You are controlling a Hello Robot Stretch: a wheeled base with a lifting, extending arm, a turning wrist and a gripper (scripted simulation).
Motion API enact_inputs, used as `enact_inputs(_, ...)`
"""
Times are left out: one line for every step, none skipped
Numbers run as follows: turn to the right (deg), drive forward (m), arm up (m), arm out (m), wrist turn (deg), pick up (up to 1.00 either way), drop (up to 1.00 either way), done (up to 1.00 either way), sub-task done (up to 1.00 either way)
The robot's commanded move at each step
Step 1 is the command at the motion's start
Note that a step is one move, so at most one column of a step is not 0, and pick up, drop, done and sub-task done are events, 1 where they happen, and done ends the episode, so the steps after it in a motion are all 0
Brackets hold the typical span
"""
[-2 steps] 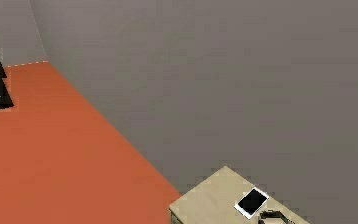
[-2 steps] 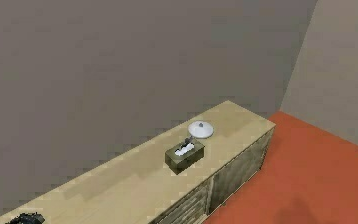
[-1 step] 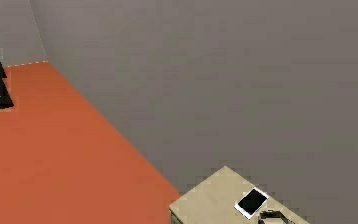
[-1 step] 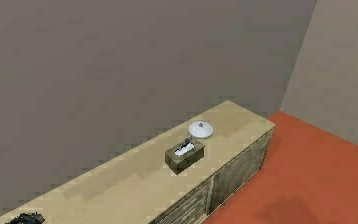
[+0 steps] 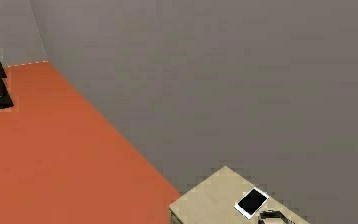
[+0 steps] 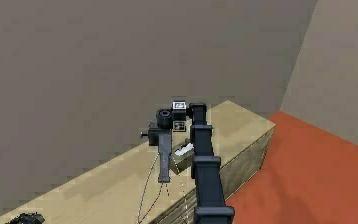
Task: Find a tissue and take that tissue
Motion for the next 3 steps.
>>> enact_inputs(0.0,0.00,0.00,0.00,45.0,0.00,0.00,0.00,0.00)
enact_inputs(0.0,0.00,0.00,0.00,45.0,0.00,0.00,0.00,0.00)
enact_inputs(0.0,0.00,0.00,0.00,45.0,0.00,0.00,0.00,0.00)
